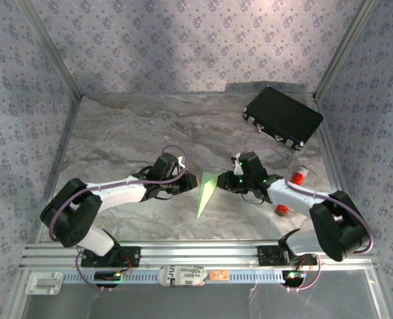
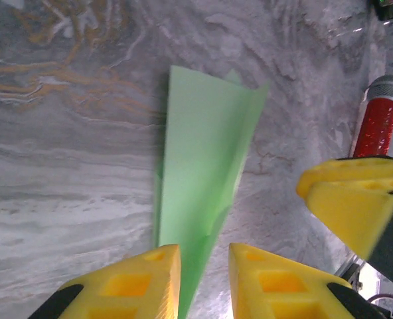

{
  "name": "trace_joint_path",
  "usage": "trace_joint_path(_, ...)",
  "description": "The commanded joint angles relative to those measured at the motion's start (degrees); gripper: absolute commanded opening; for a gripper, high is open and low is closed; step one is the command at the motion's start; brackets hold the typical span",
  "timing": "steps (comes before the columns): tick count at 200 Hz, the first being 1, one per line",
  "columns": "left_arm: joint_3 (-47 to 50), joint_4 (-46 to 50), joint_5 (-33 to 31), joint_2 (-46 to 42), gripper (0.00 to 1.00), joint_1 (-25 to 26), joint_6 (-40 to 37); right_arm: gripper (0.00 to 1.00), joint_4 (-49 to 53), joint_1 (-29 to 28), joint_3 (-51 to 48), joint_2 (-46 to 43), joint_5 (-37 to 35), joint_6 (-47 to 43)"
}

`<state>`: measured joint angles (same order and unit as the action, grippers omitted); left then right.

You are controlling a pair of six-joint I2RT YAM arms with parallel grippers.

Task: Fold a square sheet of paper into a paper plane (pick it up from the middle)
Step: Move a paper plane to the center of the table.

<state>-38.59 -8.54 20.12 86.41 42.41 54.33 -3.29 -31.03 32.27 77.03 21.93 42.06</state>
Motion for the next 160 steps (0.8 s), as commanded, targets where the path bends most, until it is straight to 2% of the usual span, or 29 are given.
trace_joint_path(1, 0.3, 0.2, 6.9, 3.0, 0.24, -0.1, -2.1, 0.24, 0.7, -0.7, -1.2, 0.7, -1.0, 1.8)
trace_joint_path(40, -0.9, -0.2, 9.3, 6.8, 0.20, 0.0, -1.8, 0.24, -1.0, -2.0, -1.0, 3.4, 1.3, 2.5)
trace_joint_path(84, -1.6, 2.3, 9.5, 8.0, 0.25, 0.1, -2.9, 0.24, -2.7, -3.0, -1.5, 5.4, 2.1, 3.5)
trace_joint_path(160, -2.7, 0.9, 13.3, 11.3, 0.25, 0.8, -3.4, 0.21, -4.8, -4.1, -1.9, 8.1, 4.4, 3.8)
